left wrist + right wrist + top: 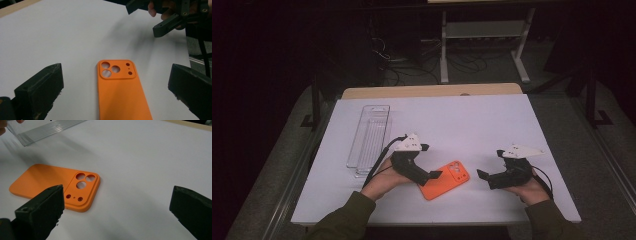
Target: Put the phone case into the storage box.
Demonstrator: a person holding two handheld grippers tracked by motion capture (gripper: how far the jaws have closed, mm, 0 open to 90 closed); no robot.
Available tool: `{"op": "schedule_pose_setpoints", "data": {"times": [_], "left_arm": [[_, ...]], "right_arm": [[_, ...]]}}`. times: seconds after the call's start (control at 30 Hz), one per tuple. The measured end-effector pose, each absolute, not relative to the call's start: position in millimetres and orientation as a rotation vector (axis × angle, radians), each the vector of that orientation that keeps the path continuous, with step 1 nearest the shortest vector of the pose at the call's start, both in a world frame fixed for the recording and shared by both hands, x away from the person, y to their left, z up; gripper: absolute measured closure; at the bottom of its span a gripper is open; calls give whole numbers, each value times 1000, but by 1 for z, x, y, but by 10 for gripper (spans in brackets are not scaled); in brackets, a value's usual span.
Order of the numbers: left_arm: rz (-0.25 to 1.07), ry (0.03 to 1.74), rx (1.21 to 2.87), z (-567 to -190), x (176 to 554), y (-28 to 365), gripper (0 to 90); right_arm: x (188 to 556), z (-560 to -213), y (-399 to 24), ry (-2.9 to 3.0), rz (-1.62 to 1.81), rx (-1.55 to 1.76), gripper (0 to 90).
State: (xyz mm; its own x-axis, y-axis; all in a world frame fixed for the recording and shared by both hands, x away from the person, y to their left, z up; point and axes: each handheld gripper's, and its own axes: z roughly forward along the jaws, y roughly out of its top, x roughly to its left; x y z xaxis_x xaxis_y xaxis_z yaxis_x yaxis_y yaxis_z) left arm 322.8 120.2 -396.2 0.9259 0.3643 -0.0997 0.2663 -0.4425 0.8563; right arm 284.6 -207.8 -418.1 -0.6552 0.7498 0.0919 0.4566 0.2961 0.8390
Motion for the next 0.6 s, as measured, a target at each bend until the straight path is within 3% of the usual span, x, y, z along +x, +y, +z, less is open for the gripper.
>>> {"op": "schedule_pose_setpoints", "data": {"times": [0.6], "left_arm": [[125, 456, 2138, -403, 320, 115, 0]], "right_arm": [[285, -419, -207, 2258, 1285, 1084, 0]]}}
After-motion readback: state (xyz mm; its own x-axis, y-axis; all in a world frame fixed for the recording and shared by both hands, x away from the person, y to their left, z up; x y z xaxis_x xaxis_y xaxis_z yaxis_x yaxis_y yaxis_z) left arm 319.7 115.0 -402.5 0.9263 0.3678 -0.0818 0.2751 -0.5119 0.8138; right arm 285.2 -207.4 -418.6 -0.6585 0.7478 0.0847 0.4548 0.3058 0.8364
